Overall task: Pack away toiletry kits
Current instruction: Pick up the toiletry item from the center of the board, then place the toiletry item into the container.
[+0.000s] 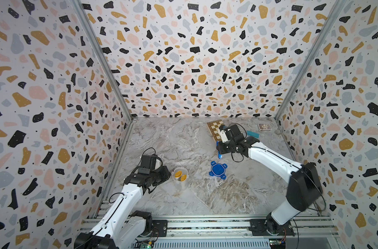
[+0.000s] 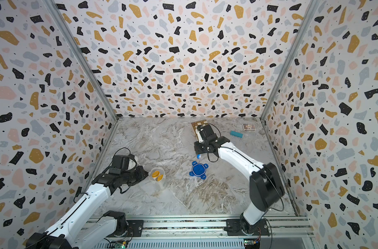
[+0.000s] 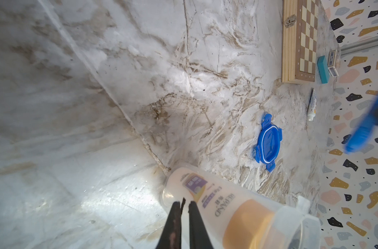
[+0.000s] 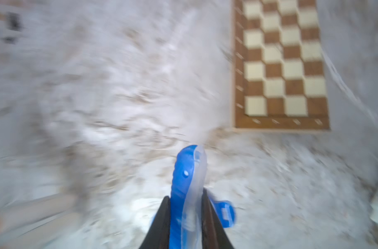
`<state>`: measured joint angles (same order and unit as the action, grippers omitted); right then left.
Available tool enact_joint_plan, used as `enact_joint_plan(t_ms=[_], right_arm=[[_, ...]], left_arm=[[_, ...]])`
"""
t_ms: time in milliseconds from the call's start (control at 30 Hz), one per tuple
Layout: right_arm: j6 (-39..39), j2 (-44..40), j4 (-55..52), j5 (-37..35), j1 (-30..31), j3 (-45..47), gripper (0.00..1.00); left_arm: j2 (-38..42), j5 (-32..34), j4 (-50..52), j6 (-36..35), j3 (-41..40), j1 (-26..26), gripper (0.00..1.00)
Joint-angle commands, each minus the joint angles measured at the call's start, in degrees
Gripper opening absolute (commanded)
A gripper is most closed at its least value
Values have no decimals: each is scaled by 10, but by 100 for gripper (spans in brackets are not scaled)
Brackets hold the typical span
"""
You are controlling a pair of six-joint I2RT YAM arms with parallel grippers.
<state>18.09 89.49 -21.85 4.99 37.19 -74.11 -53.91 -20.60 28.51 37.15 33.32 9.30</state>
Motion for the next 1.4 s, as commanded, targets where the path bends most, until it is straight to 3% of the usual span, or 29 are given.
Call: enact_joint_plan(t_ms=[0, 167, 400, 1000, 1367], right_arm=[[-20, -51, 122, 47, 62, 35, 22], [-78, -82, 359, 43, 162, 122, 19], [-140, -68, 606, 37, 223, 233, 19], [-150, 37, 722, 8, 278, 231, 20], [-145, 76, 745, 7, 284, 236, 31]], left_arm=[[-1, -3, 2, -12, -1, -6, 10], [-13, -18, -3, -10, 1, -9, 10], [-18, -23, -1, -8, 5, -11, 9], [-14, -25, 13, -16, 15, -13, 9], [-11, -25, 25, -26, 26, -17, 9]])
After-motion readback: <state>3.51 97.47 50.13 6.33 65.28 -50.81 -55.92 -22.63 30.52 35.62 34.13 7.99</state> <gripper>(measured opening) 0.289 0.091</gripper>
